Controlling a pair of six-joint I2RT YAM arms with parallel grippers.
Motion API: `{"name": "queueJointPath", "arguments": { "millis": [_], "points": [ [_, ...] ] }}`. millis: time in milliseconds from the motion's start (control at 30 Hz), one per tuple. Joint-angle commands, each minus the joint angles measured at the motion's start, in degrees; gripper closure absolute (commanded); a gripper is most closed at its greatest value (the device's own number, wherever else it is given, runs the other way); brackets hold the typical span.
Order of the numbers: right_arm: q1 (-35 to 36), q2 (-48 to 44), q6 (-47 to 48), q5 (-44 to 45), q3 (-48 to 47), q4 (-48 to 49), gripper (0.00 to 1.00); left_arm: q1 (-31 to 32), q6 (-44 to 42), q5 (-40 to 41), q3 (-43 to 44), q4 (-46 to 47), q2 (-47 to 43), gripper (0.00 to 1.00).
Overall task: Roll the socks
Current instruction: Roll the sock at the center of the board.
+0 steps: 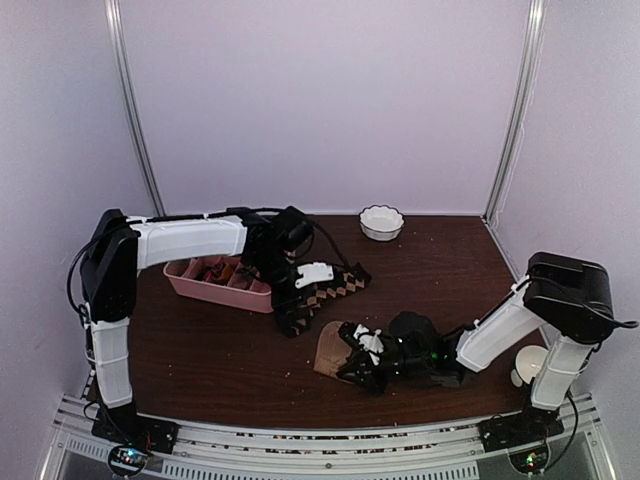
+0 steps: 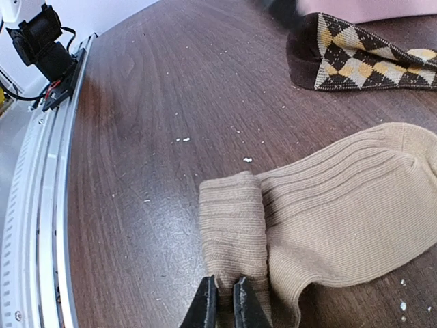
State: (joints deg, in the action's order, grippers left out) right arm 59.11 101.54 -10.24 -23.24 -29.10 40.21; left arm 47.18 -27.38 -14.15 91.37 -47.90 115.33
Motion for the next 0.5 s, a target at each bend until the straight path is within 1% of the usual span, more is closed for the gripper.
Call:
{"name": "queueJointPath", "arguments": {
  "millis": [0,33,100,133,167,200,233,267,300,333,367,400,467],
  "points": [
    [-0.94,3.65,-4.36,-5.25,1.81,-10.12,1.00,-5.13,2.33,-0.26,4.90,-3.64,1.59,0.02],
    [-1.23,3.75,-4.55,-5.56,1.32,-11.19,1.00,-4.87,2.22,1.76,1.89,-0.61,-0.13,0.02],
    [-1.60,3.76,-4.40,-6.85,-0.10,-14.06,1.00,-3.22,0.81,6.88,-5.37,8.18,-6.48,0.02],
    [-1.77,3.78,-4.11,-7.14,-0.75,-15.83,1.00,-2.59,0.54,8.09,-7.86,11.99,-9.49,0.02],
    [-1.90,3.83,-3.64,-7.24,-1.46,-17.66,1.00,-2.68,1.59,7.79,-9.18,14.43,-11.81,0.02],
    [-1.96,4.03,-3.12,-7.42,-2.03,-18.94,1.00,-3.33,4.41,8.78,-10.14,16.60,-12.82,0.02],
    [-2.07,4.15,-2.69,-7.48,-2.62,-20.40,1.00,-3.74,7.84,11.80,-9.82,17.39,-12.55,0.02],
    [-2.19,4.39,-2.22,-7.63,-3.16,-21.53,1.00,-4.30,7.77,10.34,-7.56,14.98,-10.89,0.03],
    [-2.31,4.49,-1.96,-7.77,-3.62,-22.48,1.00,-5.39,5.72,3.39,-3.70,9.19,-8.61,0.12],
    [-2.47,4.76,-1.89,-7.88,-4.12,-23.37,1.00,-6.63,5.09,-2.25,-1.02,5.56,-6.25,0.25],
    [-2.68,5.07,-1.97,-7.97,-4.72,-24.25,1.00,-7.25,4.71,-6.20,-0.13,4.17,-4.90,0.30],
    [-2.86,5.45,-2.16,-8.10,-5.22,-25.05,1.00,-6.84,3.72,-7.10,-1.01,4.88,-5.14,0.33],
    [-3.19,5.97,-2.83,-8.37,-5.58,-25.51,1.00,-4.68,1.83,-5.13,-3.37,7.51,-5.50,0.35]
  ]
}}
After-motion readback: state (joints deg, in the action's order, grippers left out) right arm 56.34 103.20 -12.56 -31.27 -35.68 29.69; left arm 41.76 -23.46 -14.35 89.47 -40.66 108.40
